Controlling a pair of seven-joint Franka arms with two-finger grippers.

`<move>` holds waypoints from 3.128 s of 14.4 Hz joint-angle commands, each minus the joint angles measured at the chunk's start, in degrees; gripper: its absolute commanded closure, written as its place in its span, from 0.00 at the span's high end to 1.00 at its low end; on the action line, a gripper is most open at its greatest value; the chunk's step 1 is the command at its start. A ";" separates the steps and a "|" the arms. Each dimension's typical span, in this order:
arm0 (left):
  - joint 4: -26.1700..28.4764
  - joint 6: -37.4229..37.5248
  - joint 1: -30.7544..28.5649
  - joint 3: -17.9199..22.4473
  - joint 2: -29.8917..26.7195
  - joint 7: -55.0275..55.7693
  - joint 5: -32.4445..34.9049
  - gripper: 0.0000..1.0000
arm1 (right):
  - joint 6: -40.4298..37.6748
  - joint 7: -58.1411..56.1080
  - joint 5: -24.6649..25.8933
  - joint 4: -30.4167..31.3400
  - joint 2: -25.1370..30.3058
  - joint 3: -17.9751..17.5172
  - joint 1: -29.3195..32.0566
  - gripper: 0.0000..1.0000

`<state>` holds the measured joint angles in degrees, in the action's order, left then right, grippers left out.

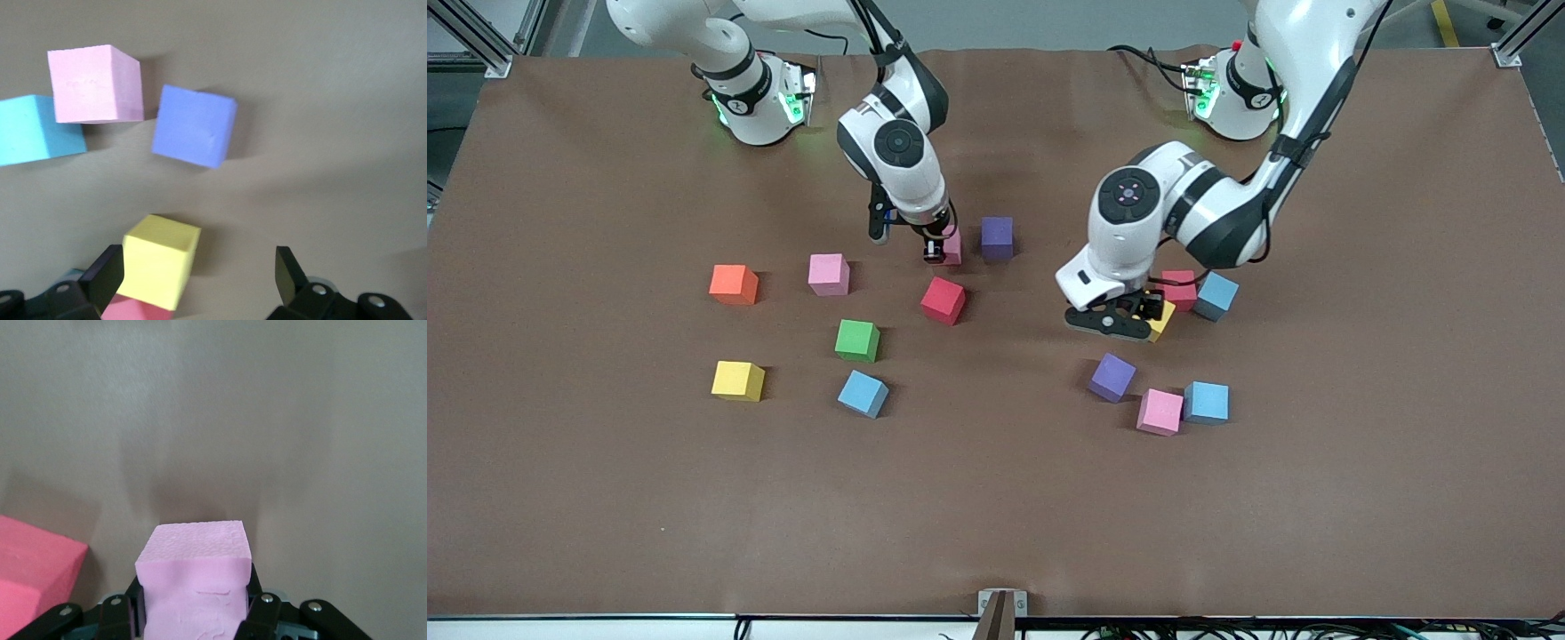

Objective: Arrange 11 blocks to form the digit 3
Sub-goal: 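Grasp the yellow cube with the left gripper while the right gripper releases pink, then place the yellow cube with the left gripper while the right gripper grasps red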

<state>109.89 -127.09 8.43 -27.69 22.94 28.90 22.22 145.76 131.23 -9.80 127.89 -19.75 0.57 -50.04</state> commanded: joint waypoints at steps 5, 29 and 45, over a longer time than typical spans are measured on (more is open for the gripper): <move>16.65 -17.64 -7.19 -0.79 -6.15 -9.82 -0.33 1.00 | -0.56 0.78 -1.54 -1.24 -0.91 0.13 -2.34 0.00; 18.61 -27.95 -11.59 -0.87 0.70 -1.59 7.40 0.51 | 6.65 3.33 -1.36 -0.71 -3.72 0.48 -4.98 0.08; 18.69 -21.18 -10.89 -12.56 0.00 79.49 6.52 0.54 | -0.46 2.62 -1.19 -1.41 2.07 0.48 -4.71 1.00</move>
<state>128.42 -149.46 -2.49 -38.60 23.82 95.55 28.21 147.39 134.16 -10.12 125.68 -20.65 0.71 -54.30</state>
